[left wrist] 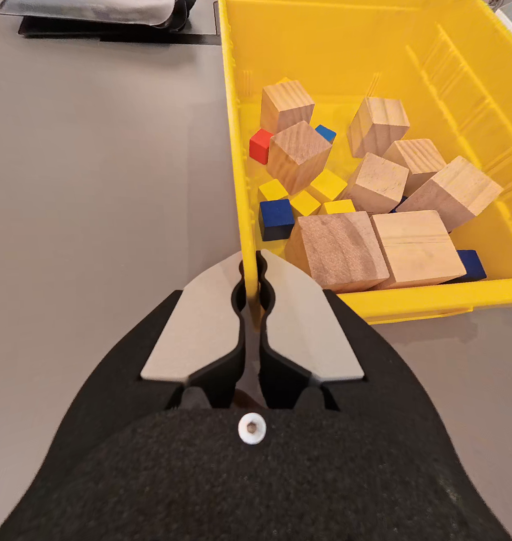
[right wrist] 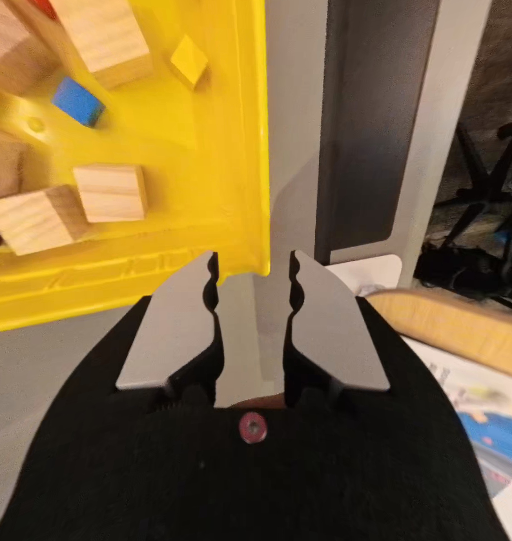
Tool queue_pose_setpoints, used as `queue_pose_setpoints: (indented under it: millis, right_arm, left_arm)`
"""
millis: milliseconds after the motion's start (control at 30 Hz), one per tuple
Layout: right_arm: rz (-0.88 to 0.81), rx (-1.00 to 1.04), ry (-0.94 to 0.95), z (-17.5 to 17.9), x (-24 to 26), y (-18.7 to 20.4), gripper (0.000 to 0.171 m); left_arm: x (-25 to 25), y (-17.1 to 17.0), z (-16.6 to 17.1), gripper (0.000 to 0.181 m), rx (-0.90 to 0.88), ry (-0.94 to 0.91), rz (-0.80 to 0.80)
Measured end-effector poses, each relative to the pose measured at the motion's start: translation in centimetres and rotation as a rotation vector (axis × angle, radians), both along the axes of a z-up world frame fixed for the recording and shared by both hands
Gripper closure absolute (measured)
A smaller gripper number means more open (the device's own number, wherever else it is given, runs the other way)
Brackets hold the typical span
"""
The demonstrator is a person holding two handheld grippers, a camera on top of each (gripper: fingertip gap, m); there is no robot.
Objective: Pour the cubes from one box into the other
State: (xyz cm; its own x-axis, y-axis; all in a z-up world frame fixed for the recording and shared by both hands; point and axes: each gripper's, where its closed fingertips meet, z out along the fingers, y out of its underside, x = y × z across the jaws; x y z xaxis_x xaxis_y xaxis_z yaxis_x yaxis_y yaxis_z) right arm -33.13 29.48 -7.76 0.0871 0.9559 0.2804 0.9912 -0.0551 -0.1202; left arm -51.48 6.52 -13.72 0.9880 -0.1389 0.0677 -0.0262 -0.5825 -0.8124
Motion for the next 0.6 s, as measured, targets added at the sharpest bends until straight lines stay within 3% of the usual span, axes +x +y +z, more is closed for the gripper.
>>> queue_pose_setpoints:
  millis: [133,167,200,300,467,600]
  right_arm:
    - [-0.002,-0.095,-0.163,-4.5,-1.1,2.2,0.132]
    - [-0.004,-0.156,-0.201,-5.3,-1.0,1.6,0.14]
    - [-0.007,-0.257,-0.197,-5.7,-1.3,0.5,0.163]
    - [0.061,-0.277,-0.217,-5.8,-0.6,0.0,0.168]
    - [0.059,-0.279,-0.111,-2.9,2.7,-1.5,0.17]
    - [-0.003,-0.228,-0.096,0.9,9.0,-2.8,0.17]
  left_arm:
    - [0.0,0.0,0.0,0.177,-0.001,-0.009,-0.004]
    - [0.0,0.1,0.0,0.177,-0.002,-0.009,-0.001]
    - [0.0,0.1,0.0,0.177,-0.002,-0.012,0.006]
    - [0.0,0.2,0.2,0.178,-0.003,-0.036,0.022]
    - [2.6,-0.6,2.9,0.177,0.012,0.058,-0.048]
    - [7.7,-0.7,6.3,0.177,0.028,0.123,-0.134]
